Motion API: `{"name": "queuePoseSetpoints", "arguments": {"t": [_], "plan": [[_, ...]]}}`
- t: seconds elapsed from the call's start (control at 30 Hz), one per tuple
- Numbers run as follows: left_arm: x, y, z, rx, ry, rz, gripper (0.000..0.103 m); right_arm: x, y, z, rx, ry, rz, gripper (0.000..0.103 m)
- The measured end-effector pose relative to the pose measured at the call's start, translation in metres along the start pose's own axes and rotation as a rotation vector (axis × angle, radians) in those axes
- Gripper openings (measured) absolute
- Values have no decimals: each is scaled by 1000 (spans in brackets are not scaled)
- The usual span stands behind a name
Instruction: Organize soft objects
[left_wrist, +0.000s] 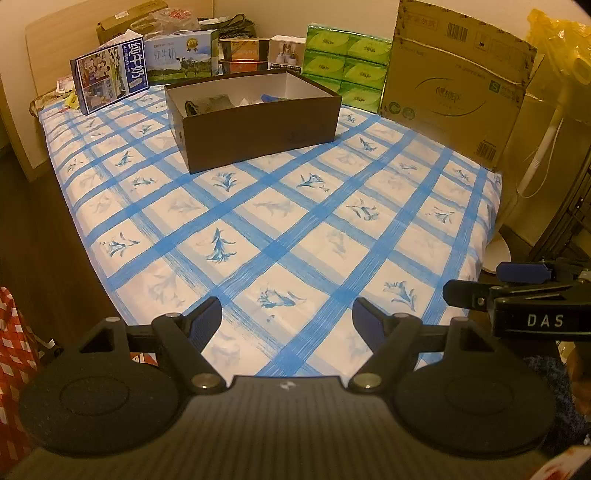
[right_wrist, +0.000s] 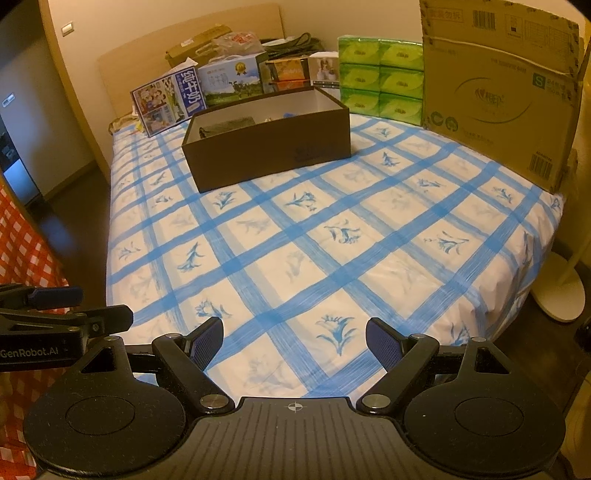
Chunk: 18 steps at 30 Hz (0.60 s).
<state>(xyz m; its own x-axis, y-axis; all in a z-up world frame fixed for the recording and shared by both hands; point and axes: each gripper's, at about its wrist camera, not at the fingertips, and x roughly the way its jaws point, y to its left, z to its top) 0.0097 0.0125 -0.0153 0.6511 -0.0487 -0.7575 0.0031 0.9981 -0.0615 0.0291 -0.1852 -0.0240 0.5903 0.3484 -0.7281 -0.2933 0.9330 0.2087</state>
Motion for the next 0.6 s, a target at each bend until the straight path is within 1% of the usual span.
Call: {"name": "queuePoseSetpoints", "arguments": {"t": [0.6], "plan": [[-1,-1,2,1,-3,0,76,1,-3,1,3,-2,1,84]]}}
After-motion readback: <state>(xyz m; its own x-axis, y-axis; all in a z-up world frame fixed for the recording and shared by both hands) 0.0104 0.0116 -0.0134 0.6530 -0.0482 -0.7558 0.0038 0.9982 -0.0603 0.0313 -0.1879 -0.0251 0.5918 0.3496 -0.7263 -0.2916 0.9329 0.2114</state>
